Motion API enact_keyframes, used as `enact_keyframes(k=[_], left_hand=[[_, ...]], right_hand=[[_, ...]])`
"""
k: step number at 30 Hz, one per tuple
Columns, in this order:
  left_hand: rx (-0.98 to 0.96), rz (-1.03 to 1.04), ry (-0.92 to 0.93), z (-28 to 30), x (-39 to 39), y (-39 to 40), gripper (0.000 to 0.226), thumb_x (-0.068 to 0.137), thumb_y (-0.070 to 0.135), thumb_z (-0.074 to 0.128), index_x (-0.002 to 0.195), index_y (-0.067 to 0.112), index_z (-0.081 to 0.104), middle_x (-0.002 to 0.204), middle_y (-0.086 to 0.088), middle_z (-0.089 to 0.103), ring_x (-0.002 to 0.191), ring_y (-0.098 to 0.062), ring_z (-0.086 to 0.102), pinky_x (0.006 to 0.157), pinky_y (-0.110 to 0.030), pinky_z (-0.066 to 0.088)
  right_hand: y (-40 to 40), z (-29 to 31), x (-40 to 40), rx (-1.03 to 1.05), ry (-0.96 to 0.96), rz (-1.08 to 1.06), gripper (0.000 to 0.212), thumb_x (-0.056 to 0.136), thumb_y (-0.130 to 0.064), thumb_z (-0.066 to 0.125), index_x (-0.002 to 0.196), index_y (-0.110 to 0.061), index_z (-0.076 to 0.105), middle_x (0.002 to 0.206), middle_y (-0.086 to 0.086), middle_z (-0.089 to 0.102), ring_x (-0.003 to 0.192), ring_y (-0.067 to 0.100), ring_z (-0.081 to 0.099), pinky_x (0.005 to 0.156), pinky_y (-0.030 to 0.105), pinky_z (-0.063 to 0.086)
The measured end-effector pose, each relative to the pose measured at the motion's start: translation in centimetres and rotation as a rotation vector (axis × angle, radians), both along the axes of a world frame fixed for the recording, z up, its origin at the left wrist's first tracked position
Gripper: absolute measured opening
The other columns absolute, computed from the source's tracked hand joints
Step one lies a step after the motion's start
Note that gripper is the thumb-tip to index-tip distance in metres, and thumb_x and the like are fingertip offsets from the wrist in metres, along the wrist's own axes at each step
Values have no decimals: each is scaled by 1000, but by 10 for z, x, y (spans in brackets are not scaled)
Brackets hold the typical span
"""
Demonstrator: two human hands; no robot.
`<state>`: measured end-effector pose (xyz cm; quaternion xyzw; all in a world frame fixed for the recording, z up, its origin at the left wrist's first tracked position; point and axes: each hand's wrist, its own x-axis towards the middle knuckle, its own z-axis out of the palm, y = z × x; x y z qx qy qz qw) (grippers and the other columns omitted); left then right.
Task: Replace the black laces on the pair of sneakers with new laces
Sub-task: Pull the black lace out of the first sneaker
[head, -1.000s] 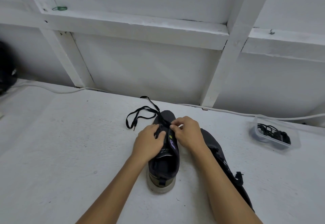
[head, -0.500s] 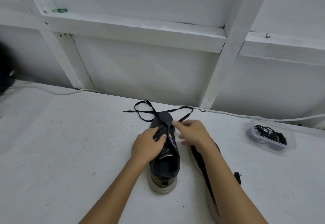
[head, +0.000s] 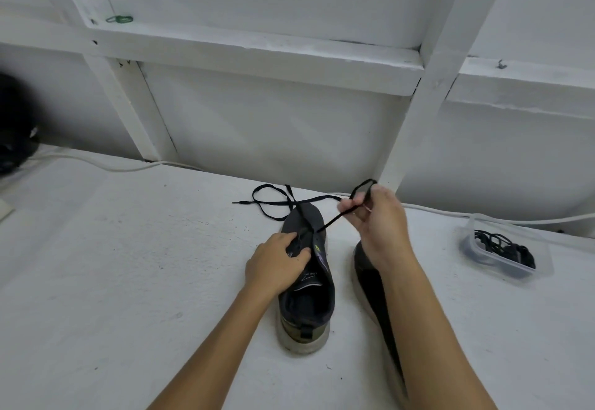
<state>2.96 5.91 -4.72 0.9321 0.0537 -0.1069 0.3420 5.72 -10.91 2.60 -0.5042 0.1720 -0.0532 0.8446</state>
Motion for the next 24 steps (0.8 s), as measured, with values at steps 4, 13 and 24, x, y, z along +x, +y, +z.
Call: enact_keyframes(k=[4, 13, 24], left_hand=[[-6, -1, 2, 0, 0, -1, 59, 91, 57, 51, 146, 34, 45, 149, 15, 44, 132, -16, 46, 106, -40, 43], [73, -35, 2, 1, 2, -2, 61, 90, 59, 50, 146, 34, 44, 149, 12, 44, 131, -18, 47, 104, -43, 44], [115, -37, 36, 8, 7, 0, 65, 86, 59, 53, 145, 33, 46, 148, 13, 45, 130, -17, 50, 105, -43, 43]], right_hand=[[-9, -8, -3, -435, 173, 59, 23, 99, -31, 54, 80, -18, 53, 55, -7, 45, 46, 11, 42, 52, 27, 40], [6, -37, -3, -1469, 257, 526, 14, 94, -24, 64, 103, -28, 75, 99, -3, 71, 96, 21, 65, 76, 29, 50], [-48, -20, -13, -1261, 393, 272, 16, 92, -27, 63, 101, -17, 71, 106, 5, 66, 88, 23, 58, 72, 30, 41]])
